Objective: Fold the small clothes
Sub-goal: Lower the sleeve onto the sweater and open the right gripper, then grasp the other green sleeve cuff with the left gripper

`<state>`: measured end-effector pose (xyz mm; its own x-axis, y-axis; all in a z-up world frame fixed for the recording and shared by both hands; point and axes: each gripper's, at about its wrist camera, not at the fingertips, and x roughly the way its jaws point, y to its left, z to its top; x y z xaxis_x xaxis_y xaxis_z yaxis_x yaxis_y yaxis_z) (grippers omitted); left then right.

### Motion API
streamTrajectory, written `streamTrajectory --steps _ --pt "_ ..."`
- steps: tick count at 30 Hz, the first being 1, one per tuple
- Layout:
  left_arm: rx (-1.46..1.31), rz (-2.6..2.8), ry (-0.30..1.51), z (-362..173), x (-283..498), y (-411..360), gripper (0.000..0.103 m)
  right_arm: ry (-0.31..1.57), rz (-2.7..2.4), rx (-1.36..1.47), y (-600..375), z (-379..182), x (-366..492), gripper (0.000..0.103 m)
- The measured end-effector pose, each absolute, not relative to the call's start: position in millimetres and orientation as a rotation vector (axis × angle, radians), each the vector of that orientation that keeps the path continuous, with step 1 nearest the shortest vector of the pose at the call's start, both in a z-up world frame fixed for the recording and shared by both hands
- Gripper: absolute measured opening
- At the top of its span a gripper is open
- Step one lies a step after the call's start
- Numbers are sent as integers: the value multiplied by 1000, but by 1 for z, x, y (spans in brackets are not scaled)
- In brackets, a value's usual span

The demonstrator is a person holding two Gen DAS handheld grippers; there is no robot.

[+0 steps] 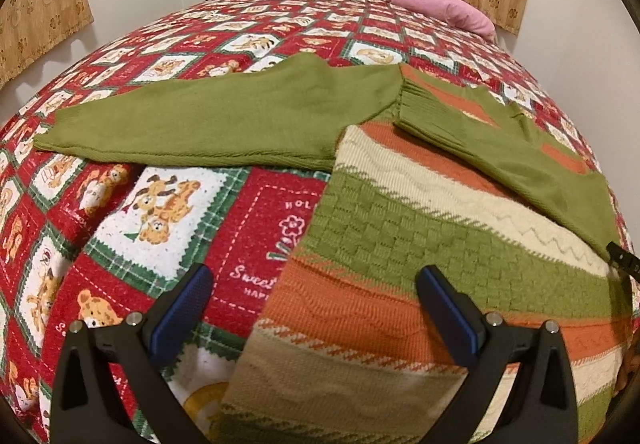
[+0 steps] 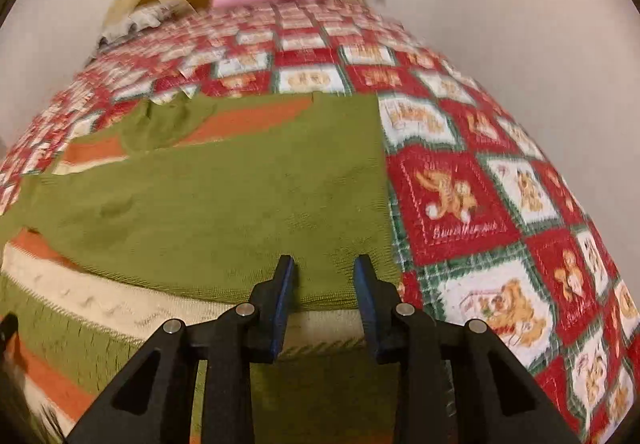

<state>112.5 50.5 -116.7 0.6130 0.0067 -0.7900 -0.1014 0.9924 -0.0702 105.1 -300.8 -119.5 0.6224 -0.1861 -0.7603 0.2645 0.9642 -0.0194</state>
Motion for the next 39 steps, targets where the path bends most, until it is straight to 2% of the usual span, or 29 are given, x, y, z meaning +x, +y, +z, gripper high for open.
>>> streamTrajectory --steps 6,14,16,23,27,31,34,39 --pt "-97 71 916 -117 112 49 103 826 -347 -88 -275 -123 106 33" --pt "-96 24 927 -113 111 52 103 799 -299 7 -286 -121 100 36" --pt "-144 -10 912 -104 108 68 101 791 -285 27 -288 -120 99 38" --pt "-477 277 756 -75 113 210 101 786 -277 36 -288 -120 98 39" --pt "-514 427 725 -77 132 272 99 786 -276 40 -288 -120 98 39" --pt "-576 510 717 -88 146 301 97 788 -279 33 -287 -120 98 39" --pt "-662 536 768 -106 158 319 84 790 -278 33 -287 -121 98 39" --pt "-627 559 759 -111 168 312 84 791 -279 30 -287 -121 98 39"
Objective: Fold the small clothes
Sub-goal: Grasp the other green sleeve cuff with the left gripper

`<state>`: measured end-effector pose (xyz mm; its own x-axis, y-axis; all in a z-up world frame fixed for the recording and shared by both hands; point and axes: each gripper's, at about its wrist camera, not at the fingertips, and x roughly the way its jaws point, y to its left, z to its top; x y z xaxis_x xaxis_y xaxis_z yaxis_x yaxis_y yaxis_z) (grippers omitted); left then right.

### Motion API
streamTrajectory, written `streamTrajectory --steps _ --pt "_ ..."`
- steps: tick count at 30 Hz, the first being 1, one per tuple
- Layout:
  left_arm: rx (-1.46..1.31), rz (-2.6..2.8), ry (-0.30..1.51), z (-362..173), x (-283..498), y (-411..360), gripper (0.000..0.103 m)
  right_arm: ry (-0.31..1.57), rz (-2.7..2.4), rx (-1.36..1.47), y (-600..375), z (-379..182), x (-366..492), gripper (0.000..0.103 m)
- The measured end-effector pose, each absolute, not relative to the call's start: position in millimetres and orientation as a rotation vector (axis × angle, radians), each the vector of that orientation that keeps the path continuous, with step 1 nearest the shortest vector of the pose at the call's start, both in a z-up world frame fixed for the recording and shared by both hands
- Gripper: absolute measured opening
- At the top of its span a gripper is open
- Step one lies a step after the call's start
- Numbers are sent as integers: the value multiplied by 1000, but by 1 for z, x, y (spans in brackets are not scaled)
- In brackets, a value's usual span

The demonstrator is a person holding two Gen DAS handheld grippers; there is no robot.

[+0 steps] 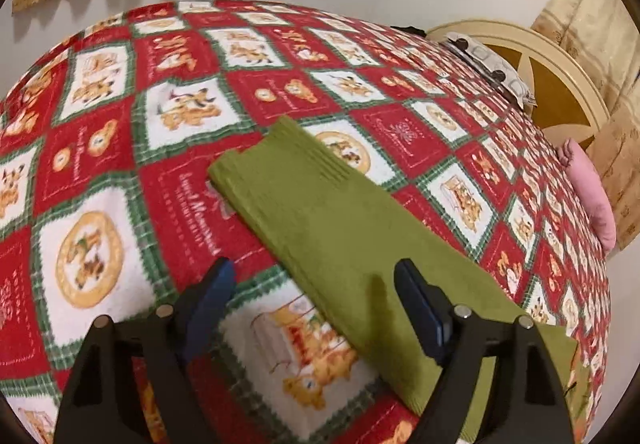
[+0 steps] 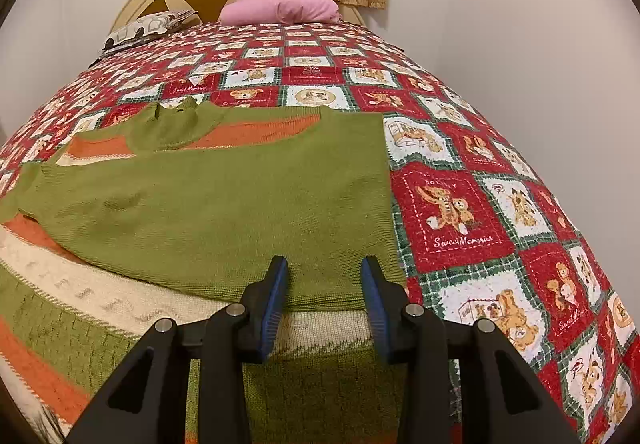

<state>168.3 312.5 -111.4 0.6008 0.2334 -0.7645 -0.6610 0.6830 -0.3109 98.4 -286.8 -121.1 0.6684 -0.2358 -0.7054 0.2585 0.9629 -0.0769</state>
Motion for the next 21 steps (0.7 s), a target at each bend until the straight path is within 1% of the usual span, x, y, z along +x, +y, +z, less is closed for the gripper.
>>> streamTrajectory --steps 2,3,4,5,6,7,8,11,12,14,16,21 --pt "-633 566 743 -112 170 313 83 791 -277 33 -287 -121 99 39" --pt "-640 567 729 -112 170 314 78 791 -277 34 -287 -121 99 39" --pt "-646 568 719 -112 172 318 71 790 -278 33 -287 -121 99 39" --pt "-652 570 709 -113 172 320 66 791 -278 33 -287 -121 99 39" --pt "-654 584 703 -114 173 322 59 791 -278 32 -287 -121 99 39" --pt "-652 592 703 -115 176 323 53 791 -278 32 -288 -121 99 39" --pt "-645 602 699 -115 178 324 50 791 -278 32 -288 -121 99 39" --pt "-644 614 693 -115 179 327 26 791 -277 33 -288 -121 99 40" --pt "-658 601 701 -117 180 329 13 790 -277 33 -288 -121 99 40" --pt "-652 597 706 -117 182 330 12 791 -277 33 -288 -121 99 40" --pt "-612 602 715 -116 185 326 9 791 -278 32 -288 -121 99 40" --pt "-516 603 705 -103 192 313 7 790 -276 35 -289 -121 99 40"
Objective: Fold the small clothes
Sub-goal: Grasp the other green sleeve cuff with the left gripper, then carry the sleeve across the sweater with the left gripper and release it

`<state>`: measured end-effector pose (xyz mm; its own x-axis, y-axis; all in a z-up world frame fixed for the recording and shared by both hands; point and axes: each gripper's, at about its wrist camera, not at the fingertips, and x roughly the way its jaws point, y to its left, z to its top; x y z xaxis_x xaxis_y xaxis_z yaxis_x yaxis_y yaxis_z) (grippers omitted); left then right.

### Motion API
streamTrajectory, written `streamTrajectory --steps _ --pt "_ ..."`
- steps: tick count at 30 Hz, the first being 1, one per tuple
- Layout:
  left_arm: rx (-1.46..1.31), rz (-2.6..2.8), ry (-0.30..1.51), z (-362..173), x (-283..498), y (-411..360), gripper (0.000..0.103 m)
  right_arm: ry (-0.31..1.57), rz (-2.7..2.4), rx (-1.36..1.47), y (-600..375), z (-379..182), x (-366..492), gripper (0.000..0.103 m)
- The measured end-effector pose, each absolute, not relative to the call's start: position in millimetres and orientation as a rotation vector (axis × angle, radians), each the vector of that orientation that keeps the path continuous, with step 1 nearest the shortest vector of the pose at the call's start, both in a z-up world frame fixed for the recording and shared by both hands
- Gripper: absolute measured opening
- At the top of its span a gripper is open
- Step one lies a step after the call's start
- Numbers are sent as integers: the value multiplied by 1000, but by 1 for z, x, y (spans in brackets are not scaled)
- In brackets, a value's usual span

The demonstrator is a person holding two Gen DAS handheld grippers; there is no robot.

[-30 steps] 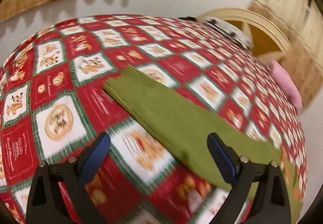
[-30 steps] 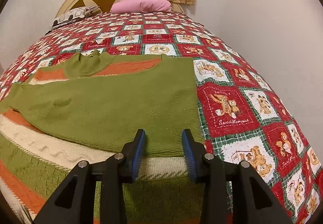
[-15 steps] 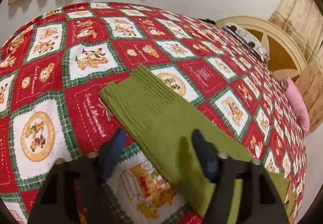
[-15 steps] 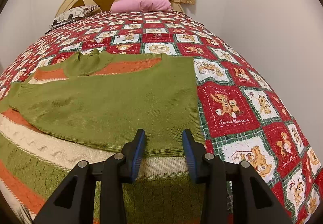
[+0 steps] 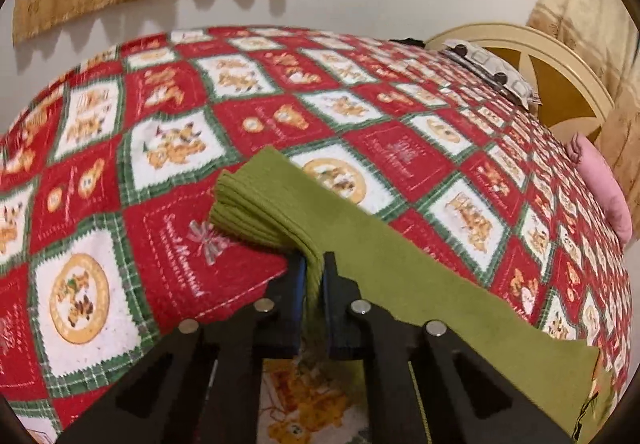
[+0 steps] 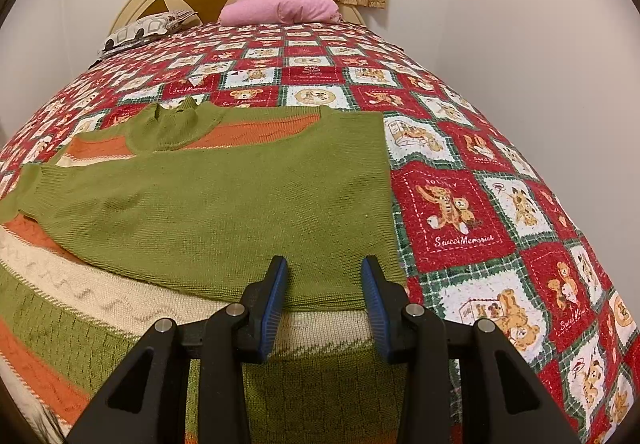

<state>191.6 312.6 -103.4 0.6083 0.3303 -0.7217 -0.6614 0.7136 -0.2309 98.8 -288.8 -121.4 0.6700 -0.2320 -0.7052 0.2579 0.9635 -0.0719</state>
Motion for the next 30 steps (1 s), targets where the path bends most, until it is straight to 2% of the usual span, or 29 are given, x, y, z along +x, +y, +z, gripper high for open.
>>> streamTrajectory --steps 7,13,23,30 --pt "-356 469 579 -50 193 250 7 787 -272 43 -289 -122 98 40" --pt "-152 194 499 -12 188 130 7 785 -269 50 -290 -122 98 40" --pt "55 -68 567 -37 173 -18 7 778 -259 71 -292 -121 97 40" --pt "206 -154 759 -78 177 -76 7 776 -253 82 -295 -121 97 40"
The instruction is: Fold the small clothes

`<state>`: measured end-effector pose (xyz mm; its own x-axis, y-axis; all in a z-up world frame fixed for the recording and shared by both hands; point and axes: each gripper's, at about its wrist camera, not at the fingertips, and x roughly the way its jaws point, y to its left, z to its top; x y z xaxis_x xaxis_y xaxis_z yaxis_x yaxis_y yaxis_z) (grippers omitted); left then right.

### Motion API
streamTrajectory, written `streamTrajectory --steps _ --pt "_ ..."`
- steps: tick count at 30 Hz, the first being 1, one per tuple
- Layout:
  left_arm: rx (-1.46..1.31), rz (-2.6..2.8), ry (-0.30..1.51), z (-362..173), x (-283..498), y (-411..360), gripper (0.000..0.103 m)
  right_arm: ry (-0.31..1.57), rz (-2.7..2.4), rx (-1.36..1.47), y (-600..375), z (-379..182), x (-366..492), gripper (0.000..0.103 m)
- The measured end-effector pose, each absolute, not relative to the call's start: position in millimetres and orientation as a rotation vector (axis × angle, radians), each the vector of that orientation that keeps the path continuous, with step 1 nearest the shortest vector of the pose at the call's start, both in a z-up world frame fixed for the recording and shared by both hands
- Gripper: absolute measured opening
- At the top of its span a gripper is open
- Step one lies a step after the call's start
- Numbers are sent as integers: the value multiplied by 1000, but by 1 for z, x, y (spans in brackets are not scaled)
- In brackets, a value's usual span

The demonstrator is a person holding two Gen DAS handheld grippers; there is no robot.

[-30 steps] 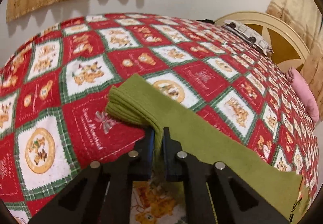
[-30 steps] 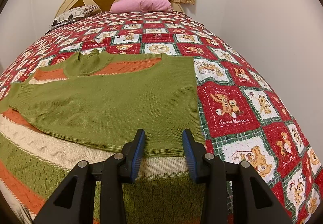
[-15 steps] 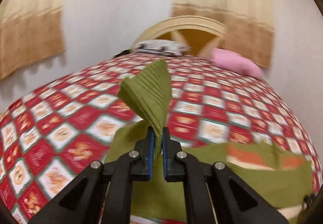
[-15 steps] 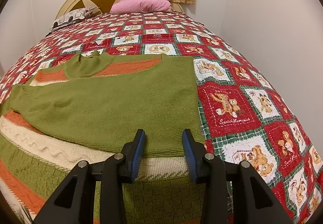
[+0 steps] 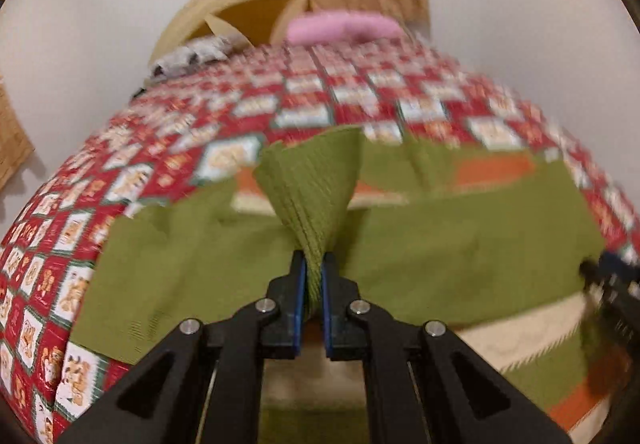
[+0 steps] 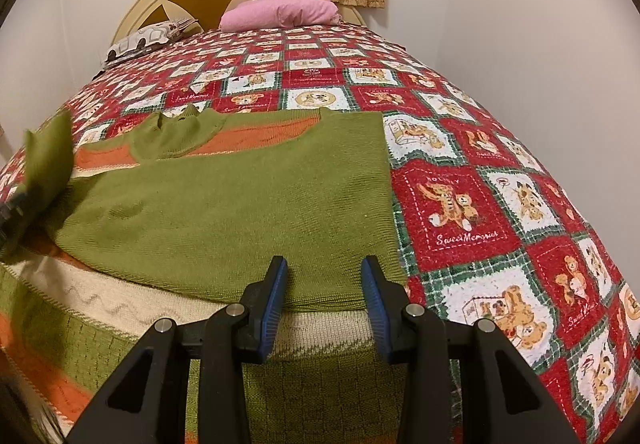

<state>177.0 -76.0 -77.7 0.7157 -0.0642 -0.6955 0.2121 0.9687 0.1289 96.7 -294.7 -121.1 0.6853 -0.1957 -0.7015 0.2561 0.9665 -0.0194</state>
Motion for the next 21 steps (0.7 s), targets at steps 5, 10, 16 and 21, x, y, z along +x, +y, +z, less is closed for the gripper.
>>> streamTrajectory --steps 5,10,16,21 --pt "207 -173 839 -85 177 -78 16 776 -254 80 -295 -121 97 40" --pt "138 -222 832 -67 151 -43 72 781 -250 72 -293 -121 97 45" --pt "-26 -16 745 -57 121 58 81 796 -252 34 -284 -114 98 48" --pt "-222 98 784 -84 124 118 80 658 -95 202 -255 -66 90 66"
